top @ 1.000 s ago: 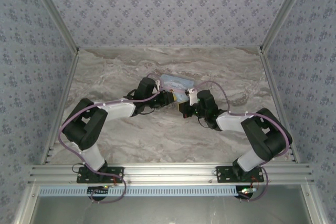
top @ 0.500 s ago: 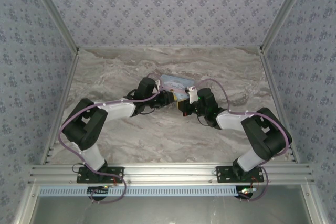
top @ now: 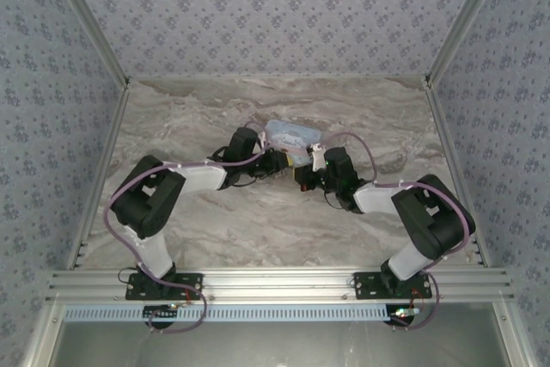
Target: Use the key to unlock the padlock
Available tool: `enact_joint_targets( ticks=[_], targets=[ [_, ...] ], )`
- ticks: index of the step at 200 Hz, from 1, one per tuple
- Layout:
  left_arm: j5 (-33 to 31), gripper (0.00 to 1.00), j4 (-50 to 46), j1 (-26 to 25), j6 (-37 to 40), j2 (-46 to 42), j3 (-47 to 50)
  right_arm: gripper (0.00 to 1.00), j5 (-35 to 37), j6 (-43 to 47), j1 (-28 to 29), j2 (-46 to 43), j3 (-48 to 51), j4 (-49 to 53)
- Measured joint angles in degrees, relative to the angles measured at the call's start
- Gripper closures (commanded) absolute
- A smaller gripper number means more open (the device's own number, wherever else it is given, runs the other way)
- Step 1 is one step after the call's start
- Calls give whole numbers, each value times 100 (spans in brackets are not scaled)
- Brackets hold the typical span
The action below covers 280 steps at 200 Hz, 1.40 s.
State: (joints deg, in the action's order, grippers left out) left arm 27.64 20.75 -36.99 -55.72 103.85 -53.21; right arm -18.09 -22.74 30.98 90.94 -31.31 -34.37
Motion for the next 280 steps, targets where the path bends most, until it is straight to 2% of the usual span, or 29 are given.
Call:
enact_joint_targets(
  ticks=[18, 46, 128, 157, 223, 280],
  targets=[
    [61, 77, 28, -22, -70, 173, -52, 100, 55, -87, 0, 96, 122, -168],
    [116, 67, 46, -31, -186, 332, -63, 100, 70, -221, 11, 225, 214, -321],
    [39, 43, 179, 13, -402, 234, 157, 100, 192, -739, 140, 302, 304, -444],
    [-37, 43, 216, 72, -570, 105, 356, 100, 197, -1029, 177, 315, 306, -448],
    [-63, 54, 835, 136, -1405, 87, 817, 100, 170, -1810, 229, 315, 297, -448],
    [-42, 60, 1497, 85, -1974, 310, 839, 100, 111, -2264, 267, 313, 234, -409]
  ],
)
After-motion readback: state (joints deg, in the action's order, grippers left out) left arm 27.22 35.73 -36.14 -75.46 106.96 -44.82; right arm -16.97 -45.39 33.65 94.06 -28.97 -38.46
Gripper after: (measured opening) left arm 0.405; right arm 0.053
